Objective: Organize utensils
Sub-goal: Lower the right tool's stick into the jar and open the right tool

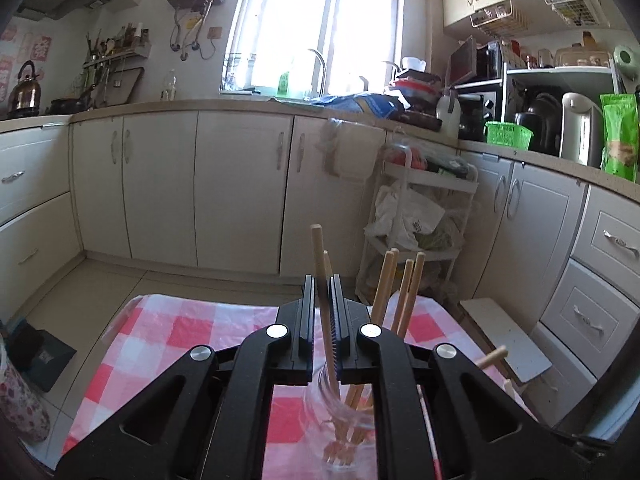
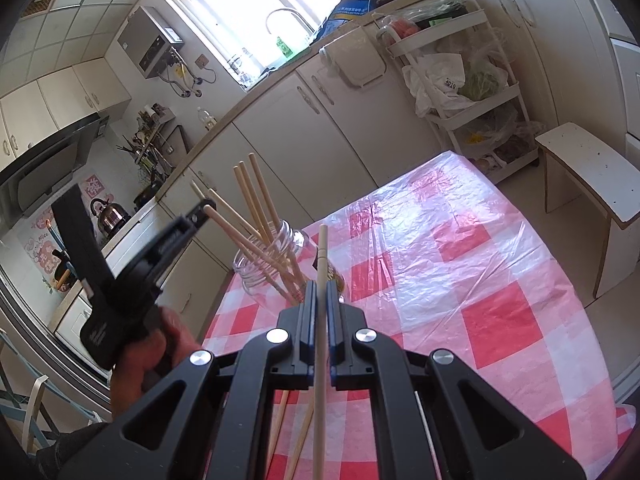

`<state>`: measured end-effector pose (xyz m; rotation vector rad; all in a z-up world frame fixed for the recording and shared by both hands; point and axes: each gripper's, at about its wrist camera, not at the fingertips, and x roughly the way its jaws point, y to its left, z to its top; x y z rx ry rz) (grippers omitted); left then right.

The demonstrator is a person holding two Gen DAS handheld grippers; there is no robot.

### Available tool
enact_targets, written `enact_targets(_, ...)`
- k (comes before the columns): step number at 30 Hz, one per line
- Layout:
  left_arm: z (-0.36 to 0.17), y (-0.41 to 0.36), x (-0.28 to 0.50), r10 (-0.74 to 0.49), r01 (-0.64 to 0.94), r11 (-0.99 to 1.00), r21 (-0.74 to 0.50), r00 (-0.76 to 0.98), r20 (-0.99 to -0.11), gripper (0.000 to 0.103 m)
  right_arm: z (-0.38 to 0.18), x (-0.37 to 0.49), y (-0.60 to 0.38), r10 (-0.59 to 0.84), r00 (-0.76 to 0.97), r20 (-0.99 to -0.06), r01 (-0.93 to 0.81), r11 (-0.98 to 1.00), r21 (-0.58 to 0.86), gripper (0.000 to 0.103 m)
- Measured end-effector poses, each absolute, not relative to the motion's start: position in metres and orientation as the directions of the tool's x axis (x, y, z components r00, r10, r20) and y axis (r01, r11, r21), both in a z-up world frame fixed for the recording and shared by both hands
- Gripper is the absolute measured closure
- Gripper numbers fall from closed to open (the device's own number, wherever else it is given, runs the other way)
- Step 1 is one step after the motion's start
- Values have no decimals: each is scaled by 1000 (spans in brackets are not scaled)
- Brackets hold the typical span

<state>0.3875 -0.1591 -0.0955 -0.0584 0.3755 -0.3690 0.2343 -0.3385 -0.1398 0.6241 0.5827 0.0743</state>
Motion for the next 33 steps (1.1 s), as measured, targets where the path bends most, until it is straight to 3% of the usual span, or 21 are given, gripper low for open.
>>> enact_targets(3,-86,-148,370,-347,334,937,-103,861,-371,82,-138,233,-338,234,850,-472,97,811,577,97)
enact_targets(5,-76,-135,356,-329,310,944,-112,865,-380,61,-136,232,-338,231,860,-455,91,809,581,97)
enact_targets(7,-63,-121,343,-300,269,954,-134,870,-391,52,-134,230,-338,232,876,-423,78,798,598,97)
enact_targets(10,-45,-90,315,-268,188,958,-217,857,-440,40,-129,228,-336,236,896,-377,56,781,621,97)
enact_targets(13,-39,-53,273,-237,101,936,-337,888,-393,26,-113,233,-332,215,922,-322,33,784,619,97)
enact_targets(18,-44,-36,237,-223,101,927,-360,922,-316,25,-93,262,-325,181,950,-255,20,778,628,97)
enact_targets(22,-46,-34,236,-243,125,927,-354,918,-315,25,-91,288,-326,148,963,-224,42,742,670,97)
enact_targets(27,-46,-27,244,-262,128,911,-392,914,-310,24,-49,285,-329,76,996,-55,-17,723,691,97)
enact_targets(30,-48,-22,248,-270,124,899,-420,912,-308,25,-24,294,-317,19,1000,22,-29,784,620,97)
enact_targets(33,-50,-19,251,-278,123,890,-439,910,-307,24,-19,313,-300,-36,999,36,11,842,539,97)
